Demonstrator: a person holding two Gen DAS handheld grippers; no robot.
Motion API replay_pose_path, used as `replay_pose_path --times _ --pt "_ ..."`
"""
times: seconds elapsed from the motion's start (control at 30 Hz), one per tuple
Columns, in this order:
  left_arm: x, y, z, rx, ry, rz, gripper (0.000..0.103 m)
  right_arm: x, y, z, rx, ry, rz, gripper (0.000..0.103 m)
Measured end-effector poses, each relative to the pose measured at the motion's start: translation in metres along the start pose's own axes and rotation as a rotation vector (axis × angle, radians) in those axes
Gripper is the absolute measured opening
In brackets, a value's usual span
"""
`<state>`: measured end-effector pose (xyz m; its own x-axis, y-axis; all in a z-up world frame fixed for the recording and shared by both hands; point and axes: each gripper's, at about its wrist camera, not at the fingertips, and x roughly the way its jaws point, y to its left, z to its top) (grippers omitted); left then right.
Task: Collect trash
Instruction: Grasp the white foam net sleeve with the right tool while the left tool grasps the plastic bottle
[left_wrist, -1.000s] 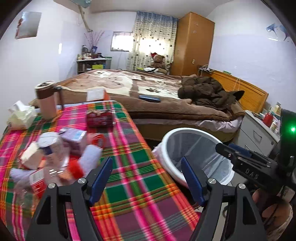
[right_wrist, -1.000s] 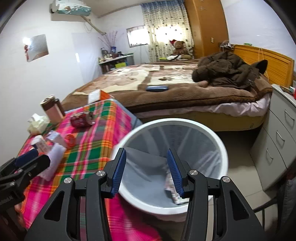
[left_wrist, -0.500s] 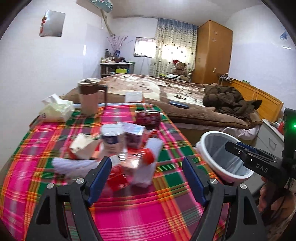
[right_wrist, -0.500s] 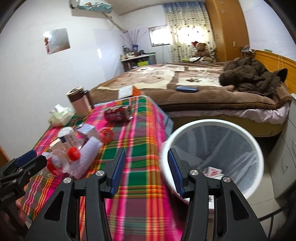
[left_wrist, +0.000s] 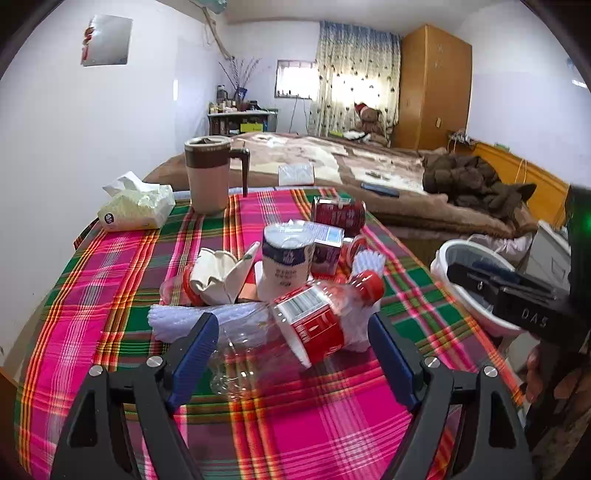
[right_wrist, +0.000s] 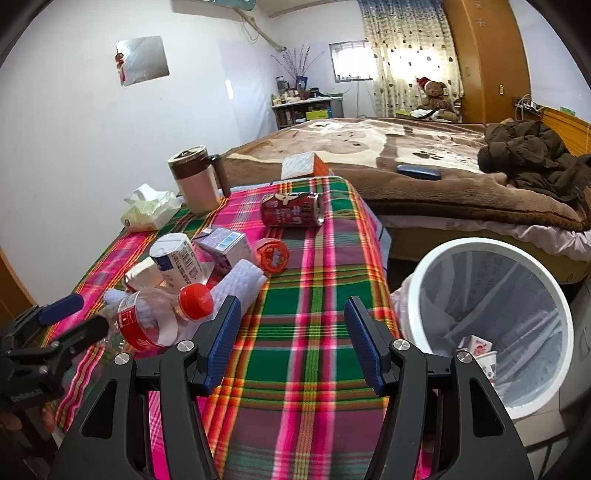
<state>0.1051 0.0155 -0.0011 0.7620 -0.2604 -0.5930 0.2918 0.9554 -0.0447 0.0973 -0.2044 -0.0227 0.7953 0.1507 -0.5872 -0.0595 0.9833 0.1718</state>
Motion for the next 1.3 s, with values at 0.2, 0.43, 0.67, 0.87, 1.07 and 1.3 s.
replay_pose_path --times 0.2,0.43,0.67,0.87,1.07,1.3 --pt "0.017 -0.005 0.005 0.131 0.041 -0.005 0.086 0.013 0.006 0.000 0.008 0.033 0.009 0.060" --pt "0.039 -0.004 0.011 0.176 0.096 -0.048 0.087 0.023 0.009 0.000 0.020 0.063 0.002 0.060" --pt "0.050 0.001 0.008 0.155 0.141 -0.080 0.084 0.033 0.010 0.003 0.039 0.087 0.006 0.060" --pt "0.044 0.022 0.003 0.027 0.158 -0.081 0.074 0.045 0.018 0.002 0.037 0.120 0.030 0.060" --pt "0.037 0.040 -0.004 -0.084 0.137 -0.056 0.072 0.057 0.025 0.001 0.053 0.156 0.058 0.060" --pt "0.031 0.046 -0.011 -0.141 0.123 -0.032 0.072 0.066 0.032 -0.002 0.074 0.187 0.069 0.060"
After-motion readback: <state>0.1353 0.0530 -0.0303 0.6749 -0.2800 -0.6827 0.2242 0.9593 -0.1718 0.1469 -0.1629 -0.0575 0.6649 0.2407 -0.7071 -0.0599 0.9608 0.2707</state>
